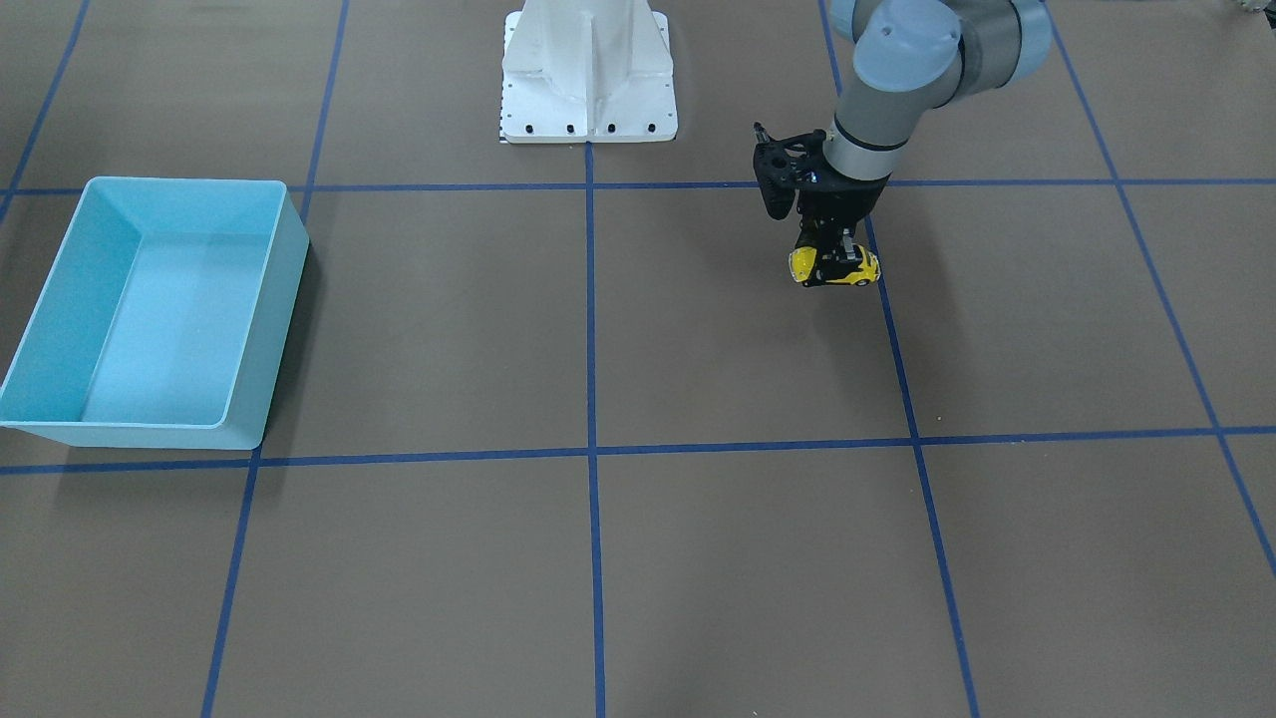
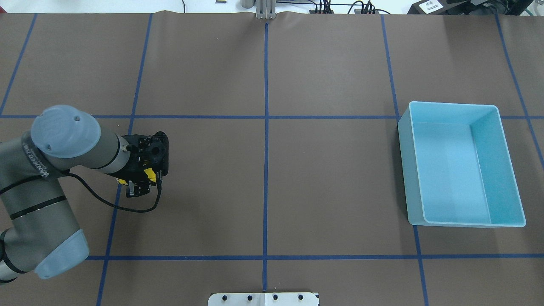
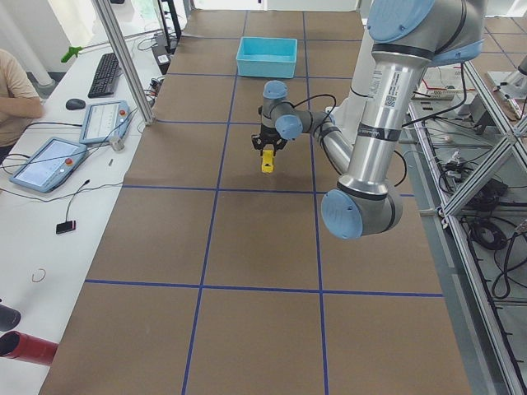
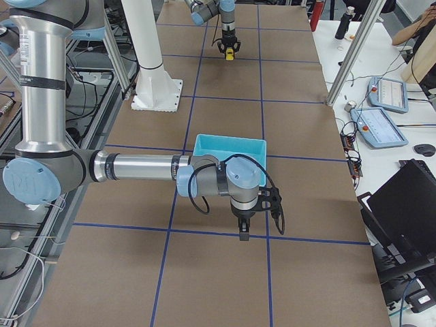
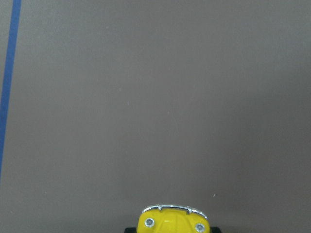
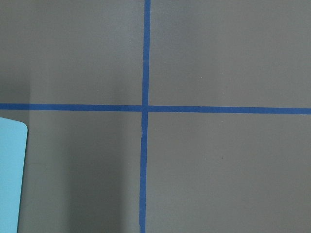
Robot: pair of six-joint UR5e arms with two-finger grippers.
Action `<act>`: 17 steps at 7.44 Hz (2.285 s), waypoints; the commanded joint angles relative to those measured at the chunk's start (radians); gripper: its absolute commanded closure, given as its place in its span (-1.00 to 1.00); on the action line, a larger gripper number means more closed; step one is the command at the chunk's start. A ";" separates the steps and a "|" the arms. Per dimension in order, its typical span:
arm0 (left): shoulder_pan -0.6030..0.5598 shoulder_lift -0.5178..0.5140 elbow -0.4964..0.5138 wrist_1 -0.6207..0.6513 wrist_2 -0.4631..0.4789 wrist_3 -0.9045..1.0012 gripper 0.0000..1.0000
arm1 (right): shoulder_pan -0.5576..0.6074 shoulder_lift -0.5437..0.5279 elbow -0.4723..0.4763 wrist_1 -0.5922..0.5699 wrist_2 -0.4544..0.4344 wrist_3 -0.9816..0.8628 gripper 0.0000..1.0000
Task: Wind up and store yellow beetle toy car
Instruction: 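Drag the held car backward along the table toward the left arm, then keep pulling the car backward with the left gripper to wind it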
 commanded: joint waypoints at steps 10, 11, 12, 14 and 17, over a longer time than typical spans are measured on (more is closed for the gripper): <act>-0.027 0.087 0.139 -0.247 -0.051 0.087 0.94 | 0.010 -0.001 0.002 0.000 0.002 -0.006 -1.00; -0.030 0.087 0.146 -0.247 -0.054 0.090 0.94 | 0.010 -0.003 0.002 0.000 0.002 -0.006 -1.00; -0.030 0.087 0.151 -0.248 -0.054 0.090 0.94 | 0.010 -0.003 0.003 0.000 0.002 -0.006 -1.00; -0.030 0.087 0.153 -0.248 -0.054 0.090 0.94 | 0.010 -0.003 0.006 0.000 0.003 -0.006 -1.00; -0.031 0.087 0.160 -0.250 -0.054 0.094 0.94 | 0.010 -0.003 0.005 0.000 0.003 -0.006 -1.00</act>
